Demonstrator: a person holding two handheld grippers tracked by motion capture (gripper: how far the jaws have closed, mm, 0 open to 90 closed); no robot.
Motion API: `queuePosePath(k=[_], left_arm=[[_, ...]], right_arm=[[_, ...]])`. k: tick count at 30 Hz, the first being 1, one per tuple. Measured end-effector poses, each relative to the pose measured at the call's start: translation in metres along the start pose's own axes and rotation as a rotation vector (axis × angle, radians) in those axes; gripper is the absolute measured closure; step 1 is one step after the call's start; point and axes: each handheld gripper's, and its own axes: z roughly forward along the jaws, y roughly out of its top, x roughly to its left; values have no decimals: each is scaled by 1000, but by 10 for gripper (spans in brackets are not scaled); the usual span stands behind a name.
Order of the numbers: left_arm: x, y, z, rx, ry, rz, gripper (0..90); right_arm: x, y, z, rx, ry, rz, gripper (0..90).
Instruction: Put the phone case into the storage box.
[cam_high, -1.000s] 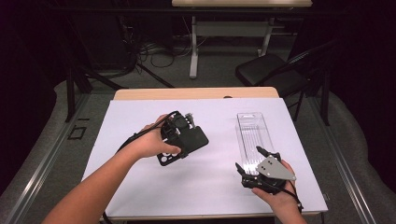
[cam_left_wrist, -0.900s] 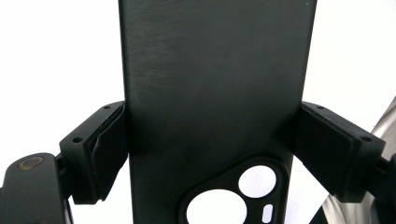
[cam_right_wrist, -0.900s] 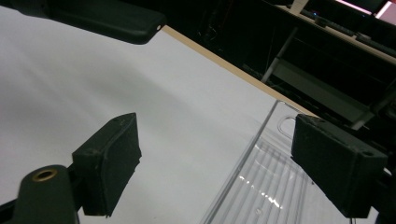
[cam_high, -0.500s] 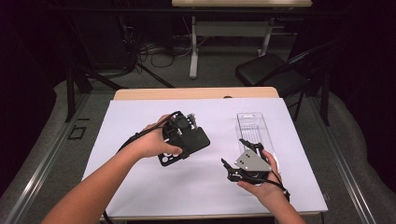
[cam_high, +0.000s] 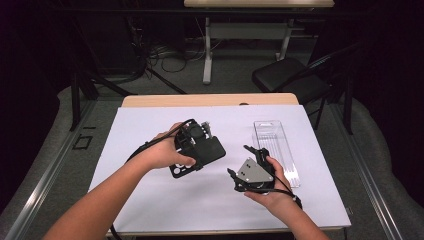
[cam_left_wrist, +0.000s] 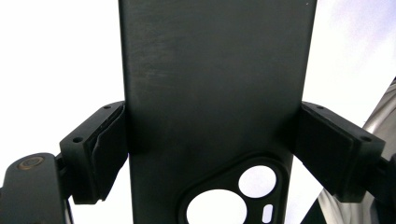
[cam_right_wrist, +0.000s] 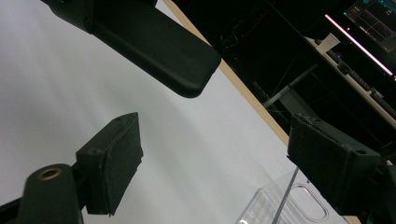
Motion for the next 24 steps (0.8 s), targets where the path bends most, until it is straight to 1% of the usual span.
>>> queuePosePath(k=[3,4,8,10,11,15,18,19,20,21,23,24], left_arm=[[-1,2,0,5,-2,4,144],[-2,2,0,3,4,5,144],[-4,6,-1,7,4,14,144],[-5,7,-1,7,1,19,144],[-6,8,-1,15,3,23,144],[-7,11,2,20,-5,27,144],[-7,13,3,26,-9,27,144],[-7,13,4,28,-9,29,144],[-7,13,5,30,-14,24,144],[-6,14,5,41,-16,32,144],[-7,15,6,38,-21,25,144],[-6,15,7,37,-23,26,144]], right_arm=[[0,1,0,0,3,-8,168],[-1,1,0,0,3,-14,168],[-2,1,0,3,-13,-75,171],[-2,1,0,4,-17,-113,177],[-2,1,0,2,-22,-135,181],[2,1,1,14,-27,-231,207],[5,1,2,16,-41,-294,229],[6,2,2,22,-43,-322,238],[7,2,2,20,-51,-339,247],[7,2,2,26,-57,-370,254],[9,2,3,24,-69,-403,262],[10,2,4,27,-73,-428,264]])
